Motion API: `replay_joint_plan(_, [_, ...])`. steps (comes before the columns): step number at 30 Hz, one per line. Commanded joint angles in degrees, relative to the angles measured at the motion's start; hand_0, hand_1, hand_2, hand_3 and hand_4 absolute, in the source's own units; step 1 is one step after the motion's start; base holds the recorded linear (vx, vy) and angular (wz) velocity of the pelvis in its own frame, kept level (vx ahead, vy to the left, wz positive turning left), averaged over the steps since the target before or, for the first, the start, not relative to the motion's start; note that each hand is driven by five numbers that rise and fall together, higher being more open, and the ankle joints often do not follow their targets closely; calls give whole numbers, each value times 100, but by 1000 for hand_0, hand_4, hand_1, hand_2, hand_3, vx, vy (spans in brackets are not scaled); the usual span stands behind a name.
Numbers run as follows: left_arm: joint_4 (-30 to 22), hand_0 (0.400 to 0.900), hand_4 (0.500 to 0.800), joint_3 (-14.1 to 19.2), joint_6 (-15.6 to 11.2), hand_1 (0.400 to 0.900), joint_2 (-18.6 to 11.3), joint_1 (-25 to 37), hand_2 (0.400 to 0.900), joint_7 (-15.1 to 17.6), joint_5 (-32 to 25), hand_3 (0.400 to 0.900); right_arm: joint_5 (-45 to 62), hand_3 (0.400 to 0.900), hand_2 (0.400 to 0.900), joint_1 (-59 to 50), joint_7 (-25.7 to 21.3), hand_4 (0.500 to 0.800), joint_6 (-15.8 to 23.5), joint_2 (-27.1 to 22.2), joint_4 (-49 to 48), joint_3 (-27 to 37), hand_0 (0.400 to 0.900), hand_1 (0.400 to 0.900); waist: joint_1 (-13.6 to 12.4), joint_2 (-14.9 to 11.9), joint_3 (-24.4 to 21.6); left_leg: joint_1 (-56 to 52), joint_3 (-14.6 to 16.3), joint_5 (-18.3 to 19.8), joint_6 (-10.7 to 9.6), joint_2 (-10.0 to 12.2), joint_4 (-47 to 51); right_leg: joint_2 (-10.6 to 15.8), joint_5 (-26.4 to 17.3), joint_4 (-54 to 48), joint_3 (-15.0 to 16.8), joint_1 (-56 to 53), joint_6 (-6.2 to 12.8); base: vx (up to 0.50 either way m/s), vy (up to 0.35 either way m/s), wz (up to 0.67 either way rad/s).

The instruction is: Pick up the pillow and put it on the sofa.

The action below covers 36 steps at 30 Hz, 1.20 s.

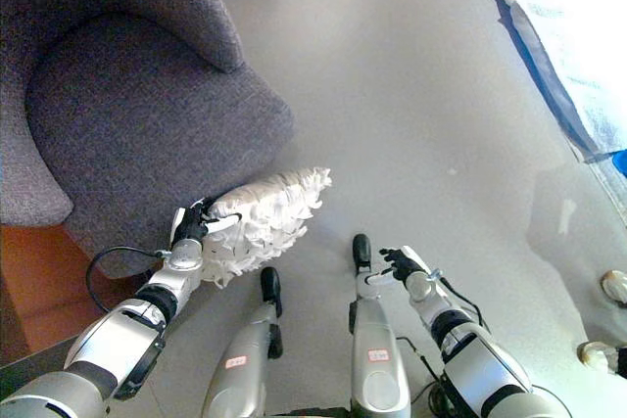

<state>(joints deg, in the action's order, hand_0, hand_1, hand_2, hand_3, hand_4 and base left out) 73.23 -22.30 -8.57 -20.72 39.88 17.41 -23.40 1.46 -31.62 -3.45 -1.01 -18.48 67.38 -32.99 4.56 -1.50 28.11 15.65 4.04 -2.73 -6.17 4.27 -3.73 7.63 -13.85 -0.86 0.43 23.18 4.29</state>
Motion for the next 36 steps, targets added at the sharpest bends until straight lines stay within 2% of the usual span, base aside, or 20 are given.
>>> replay_joint_plan(1, [261,400,500,104,-57,400,-460,503,400,260,-105,400,39,900,900,-243,-90,800,-23,-198,-191,-219,900,900,62,-94,169,863,179,65,456,-317,-836,-210,740,821,-88,217,-80,0,0,0])
replay_joint_plan(7, [266,400,500,105,-63,400,-579,640,400,344,-52,400,77,900,900,-270,-125,800,-12,-234,-258,-260,900,900,87,-115,169,983,202,53,457,-294,-851,-218,719,855,-98,368,-81,0,0,0])
replay_joint_plan(18, [239,400,500,81,-15,400,-585,721,400,421,-62,400,120,900,900,-273,-169,800,18,-251,-271,-279,900,900,91,-127,169,1049,174,73,450,-312,-921,-206,713,859,-113,400,-83,0,0,0])
replay_joint_plan(28, [44,400,500,151,-311,400,-590,420,400,245,-47,400,142,900,900,16,-180,800,24,-221,-111,-123,900,900,-27,-71,168,315,45,233,466,-377,-813,-124,836,737,-244,-362,-55,6,-1,3])
replay_joint_plan(31, [-63,400,500,142,-344,400,-576,209,400,219,119,400,155,900,900,204,-140,800,5,-217,-72,-45,900,900,-58,-50,2,130,-2,198,465,-404,-656,-88,844,644,-305,-562,-42,53,10,7])
replay_joint_plan(36, [-402,400,500,195,-490,400,-576,-419,400,169,206,400,121,900,900,794,49,800,3,-179,89,159,900,900,-147,48,-588,-508,-102,133,439,-402,-151,-67,955,443,-459,-1203,-4,133,21,10])
